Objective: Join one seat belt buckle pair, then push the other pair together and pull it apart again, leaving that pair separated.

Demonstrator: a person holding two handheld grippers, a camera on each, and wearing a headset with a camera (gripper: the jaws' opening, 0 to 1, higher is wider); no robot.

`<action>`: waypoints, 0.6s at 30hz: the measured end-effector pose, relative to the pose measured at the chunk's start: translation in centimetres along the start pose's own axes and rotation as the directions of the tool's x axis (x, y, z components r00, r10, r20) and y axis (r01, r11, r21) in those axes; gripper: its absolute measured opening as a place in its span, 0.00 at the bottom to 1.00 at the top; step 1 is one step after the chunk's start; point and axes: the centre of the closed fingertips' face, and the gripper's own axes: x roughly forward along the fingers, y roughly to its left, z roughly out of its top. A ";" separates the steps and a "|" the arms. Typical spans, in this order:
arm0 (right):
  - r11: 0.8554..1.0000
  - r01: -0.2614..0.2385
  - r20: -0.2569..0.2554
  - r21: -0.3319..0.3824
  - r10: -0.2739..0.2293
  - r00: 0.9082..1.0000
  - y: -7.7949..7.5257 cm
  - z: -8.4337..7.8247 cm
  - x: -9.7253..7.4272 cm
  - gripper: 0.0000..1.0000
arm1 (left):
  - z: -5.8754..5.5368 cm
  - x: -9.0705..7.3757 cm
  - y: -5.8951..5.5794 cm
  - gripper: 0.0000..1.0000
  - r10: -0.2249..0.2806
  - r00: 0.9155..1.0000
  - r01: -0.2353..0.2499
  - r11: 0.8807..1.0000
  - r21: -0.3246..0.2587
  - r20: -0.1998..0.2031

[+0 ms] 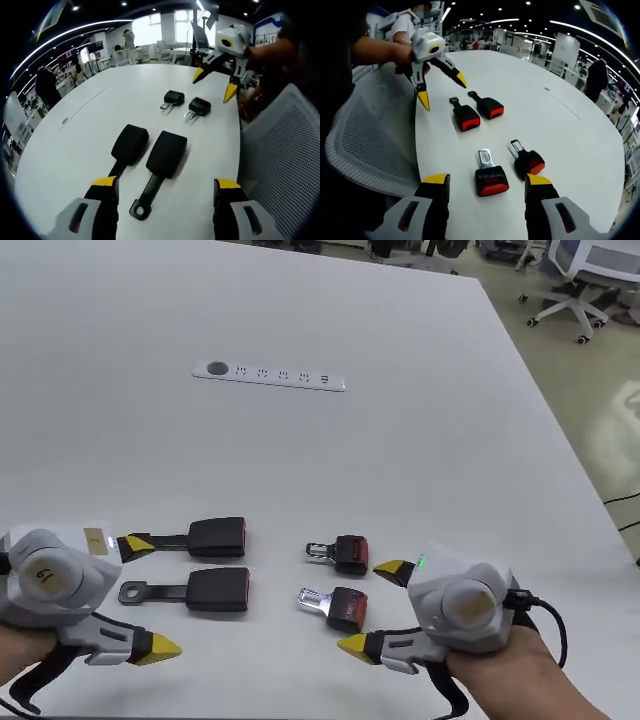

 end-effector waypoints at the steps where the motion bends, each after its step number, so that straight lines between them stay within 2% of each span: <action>1: 1.000 -0.002 0.000 0.000 0.002 1.000 0.0 0.1 0.1 0.59 | 0.2 0.2 -0.1 0.79 -0.005 1.000 0.005 1.000 0.005 -0.002; 8: 1.000 -0.029 -0.011 -0.005 0.029 1.000 -0.4 0.4 1.0 0.56 | 0.9 1.8 -0.1 0.74 -0.033 0.999 0.034 0.999 0.032 -0.020; 15: 0.998 -0.057 -0.029 0.000 0.057 0.998 -0.1 0.0 1.3 0.50 | 0.8 2.9 0.3 0.70 -0.060 0.998 0.062 0.997 0.049 -0.034; 18: 0.998 -0.069 -0.040 -0.001 0.069 0.997 0.1 -0.5 1.6 0.48 | 0.8 3.1 0.5 0.66 -0.068 0.997 0.070 0.995 0.065 -0.027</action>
